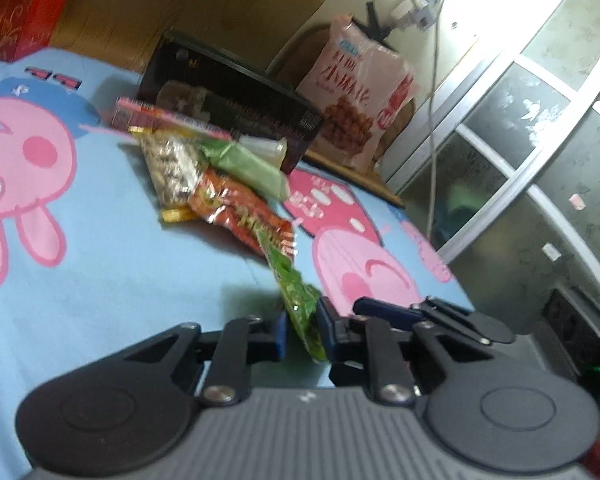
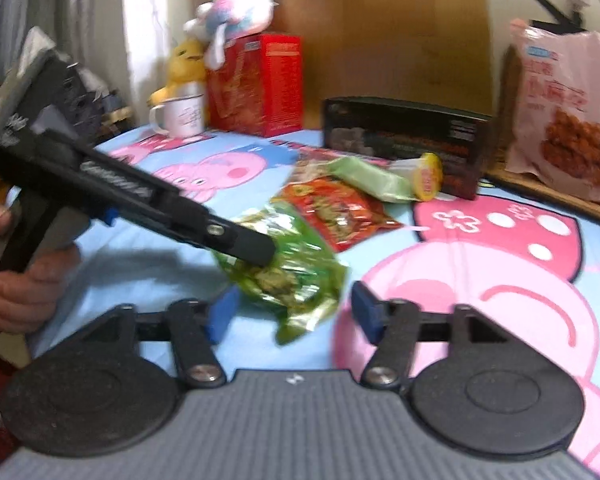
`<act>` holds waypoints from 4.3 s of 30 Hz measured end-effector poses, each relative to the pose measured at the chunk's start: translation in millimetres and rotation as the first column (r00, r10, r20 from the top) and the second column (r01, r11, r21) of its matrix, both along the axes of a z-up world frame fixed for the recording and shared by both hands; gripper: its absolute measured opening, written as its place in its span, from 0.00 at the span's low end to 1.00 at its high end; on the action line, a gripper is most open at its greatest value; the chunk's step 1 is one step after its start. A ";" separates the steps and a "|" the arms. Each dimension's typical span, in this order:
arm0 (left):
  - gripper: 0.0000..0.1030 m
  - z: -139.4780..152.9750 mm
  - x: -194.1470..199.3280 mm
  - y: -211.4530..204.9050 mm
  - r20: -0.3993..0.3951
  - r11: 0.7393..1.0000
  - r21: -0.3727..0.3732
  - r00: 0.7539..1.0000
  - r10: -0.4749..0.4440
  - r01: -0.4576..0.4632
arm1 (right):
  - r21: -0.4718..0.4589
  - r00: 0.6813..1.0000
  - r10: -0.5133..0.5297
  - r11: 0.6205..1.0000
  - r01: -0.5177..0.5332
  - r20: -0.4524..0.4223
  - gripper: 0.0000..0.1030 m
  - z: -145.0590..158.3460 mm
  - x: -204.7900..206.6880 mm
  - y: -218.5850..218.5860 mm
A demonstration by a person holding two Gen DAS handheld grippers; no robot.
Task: Organize snacks
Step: 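Reach the left tool to the green-yellow bag and close on it, then lift the green-yellow bag off the pile with the left tool, then carry the green-yellow bag with the left tool into the black tin and open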
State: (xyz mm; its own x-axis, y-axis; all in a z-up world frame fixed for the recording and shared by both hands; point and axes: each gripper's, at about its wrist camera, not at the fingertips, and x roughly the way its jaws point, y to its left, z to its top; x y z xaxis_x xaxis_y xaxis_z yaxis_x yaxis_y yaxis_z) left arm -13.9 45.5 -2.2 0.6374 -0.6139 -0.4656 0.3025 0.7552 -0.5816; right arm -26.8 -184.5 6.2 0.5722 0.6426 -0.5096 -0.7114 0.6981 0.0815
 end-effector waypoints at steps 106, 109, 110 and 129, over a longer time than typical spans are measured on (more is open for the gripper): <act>0.15 62.3 49.2 25.6 0.191 0.992 0.001 0.974 0.124 -0.127 | 0.042 0.950 -0.133 0.991 0.126 0.282 0.15 40.6 54.1 53.2; 0.28 52.7 59.8 36.7 0.094 0.992 -0.059 0.989 0.118 -0.113 | 0.026 0.956 -0.121 0.993 0.118 0.266 0.15 34.7 55.2 53.5; 0.39 50.6 61.3 39.4 0.072 0.991 -0.078 0.991 0.117 -0.111 | 0.020 0.958 -0.109 0.994 0.107 0.265 0.15 32.8 52.4 54.3; 0.15 23.6 77.9 47.0 -0.115 0.984 -0.110 0.985 0.126 -0.139 | -0.108 0.963 0.026 0.994 0.003 0.268 0.24 13.9 39.5 65.8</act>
